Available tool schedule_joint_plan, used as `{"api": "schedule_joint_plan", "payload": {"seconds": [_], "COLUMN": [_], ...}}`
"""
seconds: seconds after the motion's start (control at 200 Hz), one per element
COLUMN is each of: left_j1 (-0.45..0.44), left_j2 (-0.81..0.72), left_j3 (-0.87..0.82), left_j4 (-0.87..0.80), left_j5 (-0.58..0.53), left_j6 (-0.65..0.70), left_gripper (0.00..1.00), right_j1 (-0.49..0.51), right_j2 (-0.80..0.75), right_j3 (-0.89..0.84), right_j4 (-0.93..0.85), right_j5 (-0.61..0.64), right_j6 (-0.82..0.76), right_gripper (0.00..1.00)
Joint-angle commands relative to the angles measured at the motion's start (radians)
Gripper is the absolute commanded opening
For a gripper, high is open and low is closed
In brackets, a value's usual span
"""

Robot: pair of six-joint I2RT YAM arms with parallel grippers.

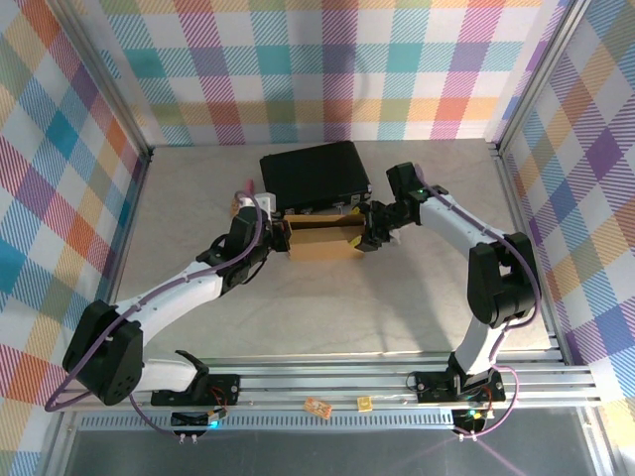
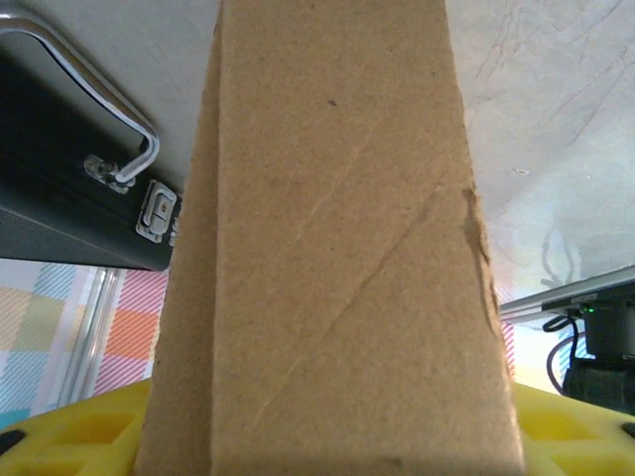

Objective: Fold the paper box

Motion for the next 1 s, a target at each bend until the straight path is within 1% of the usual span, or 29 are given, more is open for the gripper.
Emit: {"api": "schedule_joint_plan", "payload": {"seconds": [0.0,0.085,0.155,0.215,0.265,0.395,0.635,0.79,0.995], "left_j1": [-0.012,-0.007,0.001,0.010,0.015,0.018,0.018,0.017,0.013], "left_j2": [0.018,0.026,0.040,0.058,0.068,0.084,0.108,0.118,0.111], "left_j3": [0.059,0.099,0.139,0.183,0.197,0.196,0.168,0.150,0.086], "left_j4": [-0.113,-0.183,-0.254,-0.319,-0.342,-0.335,-0.275,-0.236,-0.169], "left_j5": [0.055,0.056,0.066,0.080,0.092,0.107,0.088,0.085,0.072], "left_j6": [-0.029,-0.052,-0.066,-0.076,-0.083,-0.099,-0.113,-0.094,-0.065], "left_gripper": [0.00,0.00,0.00,0.00,0.00,0.00,0.00,0.00,0.00], "right_j1": [0.003,0.002,0.002,0.002,0.002,0.002,0.002,0.002,0.002], "right_j2": [0.028,0.034,0.040,0.043,0.044,0.048,0.051,0.053,0.058], "right_j3": [0.003,0.007,0.009,0.013,0.013,0.014,0.017,0.023,0.029], "right_j4": [0.025,0.031,0.033,0.031,0.036,0.047,0.048,0.042,0.043], "right_j5": [0.023,0.028,0.032,0.034,0.036,0.035,0.036,0.036,0.037], "right_j6": [0.049,0.063,0.068,0.070,0.074,0.083,0.086,0.088,0.087], "right_gripper": [0.59,0.59,0.55,0.54,0.54,0.53,0.53,0.53,0.52]}}
